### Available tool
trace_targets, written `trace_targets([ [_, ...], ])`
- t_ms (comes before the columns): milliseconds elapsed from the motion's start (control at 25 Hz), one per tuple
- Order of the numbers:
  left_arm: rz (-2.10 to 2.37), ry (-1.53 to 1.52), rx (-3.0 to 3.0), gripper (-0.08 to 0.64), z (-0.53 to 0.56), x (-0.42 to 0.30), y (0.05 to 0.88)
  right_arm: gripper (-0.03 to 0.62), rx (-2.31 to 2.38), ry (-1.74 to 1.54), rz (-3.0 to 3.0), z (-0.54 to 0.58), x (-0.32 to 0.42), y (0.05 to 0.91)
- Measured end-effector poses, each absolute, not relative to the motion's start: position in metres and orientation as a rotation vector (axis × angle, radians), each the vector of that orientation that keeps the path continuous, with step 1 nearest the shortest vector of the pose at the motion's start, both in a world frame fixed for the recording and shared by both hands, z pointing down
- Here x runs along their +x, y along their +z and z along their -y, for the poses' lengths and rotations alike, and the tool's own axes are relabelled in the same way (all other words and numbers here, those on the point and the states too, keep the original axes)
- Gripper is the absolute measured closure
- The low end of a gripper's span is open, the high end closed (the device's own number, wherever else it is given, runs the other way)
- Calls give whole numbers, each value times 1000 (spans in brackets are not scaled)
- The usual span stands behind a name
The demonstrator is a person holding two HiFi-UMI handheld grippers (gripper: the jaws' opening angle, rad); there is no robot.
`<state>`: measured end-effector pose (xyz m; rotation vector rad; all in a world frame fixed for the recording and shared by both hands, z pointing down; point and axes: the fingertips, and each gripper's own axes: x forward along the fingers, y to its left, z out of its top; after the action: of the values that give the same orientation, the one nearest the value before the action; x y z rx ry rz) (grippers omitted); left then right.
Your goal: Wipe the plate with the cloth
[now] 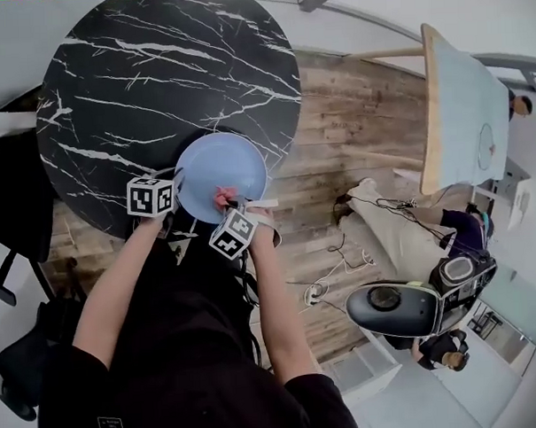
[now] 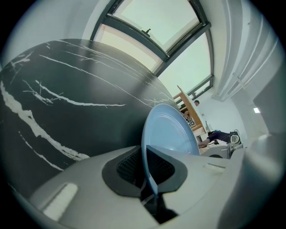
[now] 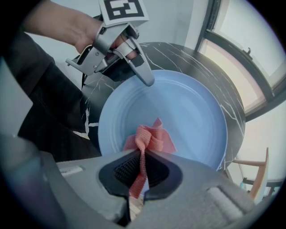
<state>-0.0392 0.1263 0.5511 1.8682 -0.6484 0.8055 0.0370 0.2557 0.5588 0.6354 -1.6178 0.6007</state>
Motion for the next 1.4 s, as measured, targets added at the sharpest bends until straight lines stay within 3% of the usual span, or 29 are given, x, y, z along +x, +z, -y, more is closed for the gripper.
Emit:
trace_targets([
  [200, 616, 831, 1891, 526, -125, -35, 550, 578, 828, 689, 1648, -246, 44, 531],
  [400, 576, 803, 1910, 445, -119, -31, 541, 578, 1104, 674, 1722, -220, 56, 486],
  [720, 517, 726, 2019, 408, -100, -49, 494, 578, 1782, 689, 1896, -181, 75, 384],
  [840, 487, 644, 2110, 447, -95, -58, 459, 578, 2005, 710, 1905, -184, 79, 349],
  [960, 459, 524, 2239, 554, -89, -64, 415, 578, 2211, 736, 1903, -190, 80, 314],
  [1400, 502, 147, 2653, 558, -108, -63, 259, 578, 2414, 538, 1928, -222, 72, 228],
])
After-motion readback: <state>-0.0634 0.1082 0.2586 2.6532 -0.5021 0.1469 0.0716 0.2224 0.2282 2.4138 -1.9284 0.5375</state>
